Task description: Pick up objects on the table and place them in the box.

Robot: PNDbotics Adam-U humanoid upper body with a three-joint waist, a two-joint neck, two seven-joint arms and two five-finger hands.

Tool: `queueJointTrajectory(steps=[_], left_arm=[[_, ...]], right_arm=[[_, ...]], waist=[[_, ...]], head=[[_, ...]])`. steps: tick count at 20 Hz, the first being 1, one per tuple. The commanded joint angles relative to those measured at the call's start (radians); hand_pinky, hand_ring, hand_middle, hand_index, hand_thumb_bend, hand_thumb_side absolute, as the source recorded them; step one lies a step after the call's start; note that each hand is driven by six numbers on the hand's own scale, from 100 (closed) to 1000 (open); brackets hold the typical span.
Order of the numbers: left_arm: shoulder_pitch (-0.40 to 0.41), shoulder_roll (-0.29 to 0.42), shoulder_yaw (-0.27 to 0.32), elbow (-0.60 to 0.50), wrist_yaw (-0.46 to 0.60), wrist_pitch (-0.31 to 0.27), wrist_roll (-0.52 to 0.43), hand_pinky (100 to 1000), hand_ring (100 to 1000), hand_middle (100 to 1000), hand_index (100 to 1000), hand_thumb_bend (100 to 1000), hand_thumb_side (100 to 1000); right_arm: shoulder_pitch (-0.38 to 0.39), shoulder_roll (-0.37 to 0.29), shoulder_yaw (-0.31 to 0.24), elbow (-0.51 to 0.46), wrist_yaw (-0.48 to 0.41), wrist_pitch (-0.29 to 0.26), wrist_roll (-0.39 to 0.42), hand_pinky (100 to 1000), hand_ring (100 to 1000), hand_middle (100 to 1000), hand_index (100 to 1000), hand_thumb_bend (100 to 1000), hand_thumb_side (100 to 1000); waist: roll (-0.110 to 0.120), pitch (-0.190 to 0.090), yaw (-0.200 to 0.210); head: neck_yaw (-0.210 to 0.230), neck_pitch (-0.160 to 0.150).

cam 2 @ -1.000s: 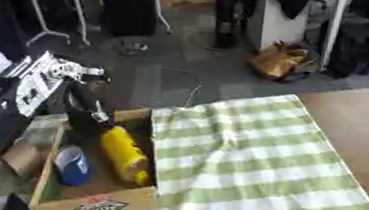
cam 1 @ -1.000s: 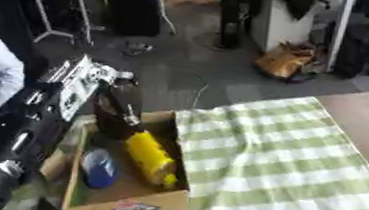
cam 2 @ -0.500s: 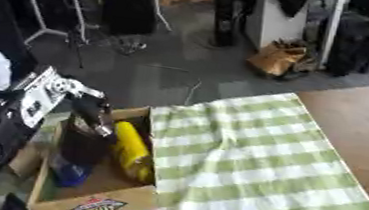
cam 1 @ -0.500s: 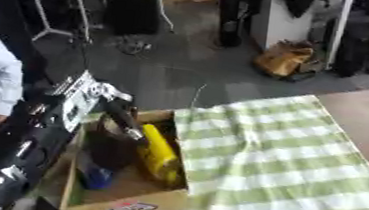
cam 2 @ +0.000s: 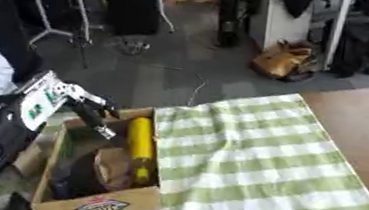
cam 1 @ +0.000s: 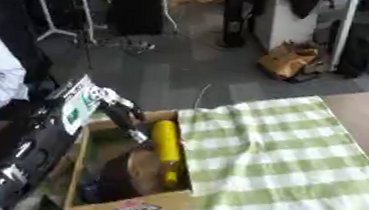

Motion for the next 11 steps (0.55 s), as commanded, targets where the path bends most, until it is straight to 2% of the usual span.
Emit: queueJointTrajectory(steps=[1, 5, 11], left_arm=[[-0.031, 0.041, 0.007, -0.04, 0.021, -0.002, -0.001, 1000, 1000, 1000, 1000, 945, 636], [-0.032, 0.057, 0.024, -0.115, 0.08, -0.015, -0.001, 1000, 1000, 1000, 1000, 914, 659], [0.022, 0.134, 0.047, -0.326, 0.151, -0.027, -0.001, 1000, 1000, 1000, 1000, 873, 690]], right_arm=[[-0.002, -0.017, -0.004, -0.016, -0.009, -0.032, -0.024, 758, 931, 794, 693, 100, 1000], [0.006, -0.015, -0.006, -0.016, -0.007, -0.034, -0.026, 758, 931, 794, 694, 100, 1000], [0.022, -0.01, -0.013, -0.016, -0.002, -0.037, -0.032, 760, 932, 794, 695, 100, 1000]], waist=[[-0.018, -0.023, 0.004], [-0.027, -0.027, 0.015], [-0.047, -0.033, 0.048]], head=[[0.012, 0.017], [0.019, 0.029], [0.038, 0.075]])
